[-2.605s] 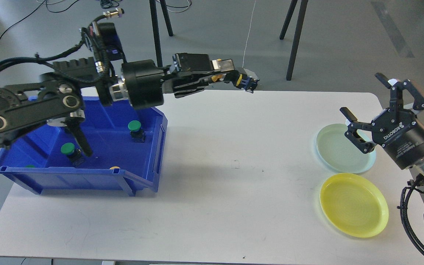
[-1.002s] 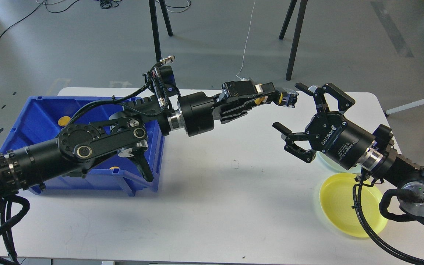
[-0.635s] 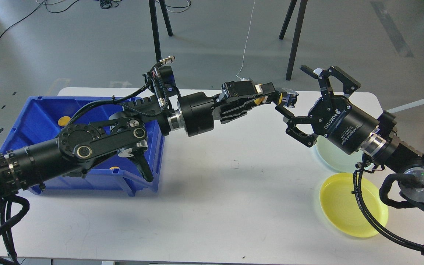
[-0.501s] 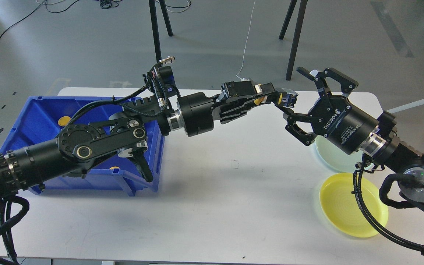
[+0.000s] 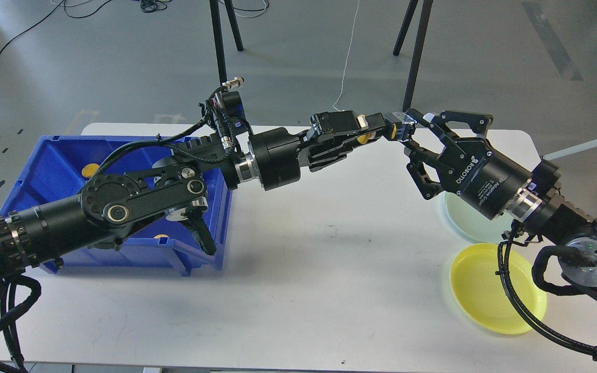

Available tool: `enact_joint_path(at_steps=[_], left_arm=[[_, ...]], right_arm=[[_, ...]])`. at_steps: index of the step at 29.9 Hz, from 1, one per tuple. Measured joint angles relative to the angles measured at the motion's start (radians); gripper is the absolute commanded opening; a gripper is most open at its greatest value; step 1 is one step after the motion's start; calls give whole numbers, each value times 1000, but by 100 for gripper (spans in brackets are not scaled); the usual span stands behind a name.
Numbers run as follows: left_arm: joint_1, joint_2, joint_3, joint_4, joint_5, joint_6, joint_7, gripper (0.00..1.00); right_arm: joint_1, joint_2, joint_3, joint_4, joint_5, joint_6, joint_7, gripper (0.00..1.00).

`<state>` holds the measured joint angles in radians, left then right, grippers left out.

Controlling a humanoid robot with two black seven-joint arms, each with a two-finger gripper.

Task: Pass button and place on color plate
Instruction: 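Grasp the button with the right gripper and release the left gripper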

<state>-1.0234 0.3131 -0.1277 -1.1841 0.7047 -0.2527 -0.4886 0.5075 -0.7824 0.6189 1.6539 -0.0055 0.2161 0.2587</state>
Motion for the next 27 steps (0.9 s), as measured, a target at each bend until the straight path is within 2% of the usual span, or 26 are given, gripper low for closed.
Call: enact_joint_path(at_steps=[3, 5, 8, 10, 12, 17, 27], left_arm=[[0, 0, 0, 0, 1, 0, 0, 9], [0, 0, 0, 0, 1, 0, 0, 14], [0, 1, 0, 0, 1, -1, 0, 34], [0, 2, 0, 0, 1, -1, 0, 43], [0, 2, 0, 0, 0, -1, 0, 59], [1, 2, 0, 0, 0, -3, 0, 64], [1, 3, -3, 0, -2, -4, 0, 66]], right_arm=[[-1, 0, 0, 2, 1, 0, 0, 1], [-2, 0, 0, 3, 1, -1, 0, 1], [-3, 0, 0, 5, -2, 0, 0, 1], [-3, 0, 0, 6, -5, 0, 0, 1], [-1, -1, -11, 7, -6, 0, 2, 1], [5, -2, -42, 9, -11, 0, 3, 1], [0, -2, -47, 11, -17, -1, 0, 1]])
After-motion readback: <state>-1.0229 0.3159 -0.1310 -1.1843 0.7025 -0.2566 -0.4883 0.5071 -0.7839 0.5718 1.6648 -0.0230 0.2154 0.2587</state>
